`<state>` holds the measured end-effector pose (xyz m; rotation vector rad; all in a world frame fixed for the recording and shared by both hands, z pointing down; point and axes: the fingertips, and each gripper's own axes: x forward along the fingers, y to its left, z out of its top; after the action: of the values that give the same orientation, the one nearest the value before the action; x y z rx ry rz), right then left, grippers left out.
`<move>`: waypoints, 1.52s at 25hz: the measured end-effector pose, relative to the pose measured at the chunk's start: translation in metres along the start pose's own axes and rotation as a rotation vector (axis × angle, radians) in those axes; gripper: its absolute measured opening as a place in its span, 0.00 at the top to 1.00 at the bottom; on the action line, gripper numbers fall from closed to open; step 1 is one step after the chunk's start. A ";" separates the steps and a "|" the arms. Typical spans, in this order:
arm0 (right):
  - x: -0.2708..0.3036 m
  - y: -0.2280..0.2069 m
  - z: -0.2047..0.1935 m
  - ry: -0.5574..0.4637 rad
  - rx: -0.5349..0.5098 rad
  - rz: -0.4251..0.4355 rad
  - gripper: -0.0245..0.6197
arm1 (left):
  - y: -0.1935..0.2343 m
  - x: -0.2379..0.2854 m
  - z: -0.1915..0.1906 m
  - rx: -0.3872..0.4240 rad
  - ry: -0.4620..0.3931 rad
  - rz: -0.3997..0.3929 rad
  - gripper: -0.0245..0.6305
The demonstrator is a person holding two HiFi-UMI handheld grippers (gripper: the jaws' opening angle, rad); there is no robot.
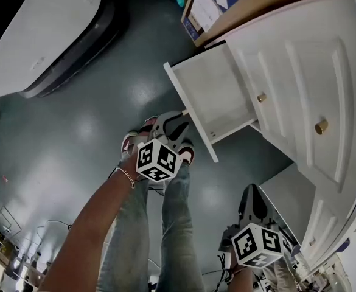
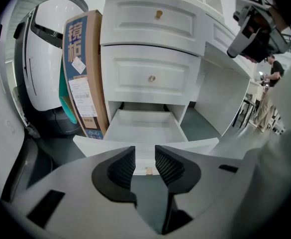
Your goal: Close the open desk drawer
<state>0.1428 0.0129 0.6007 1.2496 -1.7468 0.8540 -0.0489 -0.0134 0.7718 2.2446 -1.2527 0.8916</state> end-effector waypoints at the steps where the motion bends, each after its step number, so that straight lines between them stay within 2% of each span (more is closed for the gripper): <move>1: 0.003 0.002 -0.001 0.005 -0.001 0.000 0.95 | -0.001 0.004 -0.002 -0.004 0.001 -0.007 0.76; 11: 0.024 0.021 -0.007 0.051 -0.058 0.014 0.95 | -0.004 0.036 -0.016 -0.001 0.013 -0.054 0.76; 23: 0.038 0.030 0.008 0.065 -0.085 0.035 0.95 | 0.000 0.043 -0.014 0.001 -0.001 -0.078 0.75; 38: 0.047 0.004 0.009 0.064 -0.066 0.026 0.95 | -0.001 0.066 0.008 -0.012 -0.018 -0.059 0.75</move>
<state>0.1280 -0.0128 0.6380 1.1472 -1.7296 0.8352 -0.0200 -0.0572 0.8126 2.2724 -1.1897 0.8414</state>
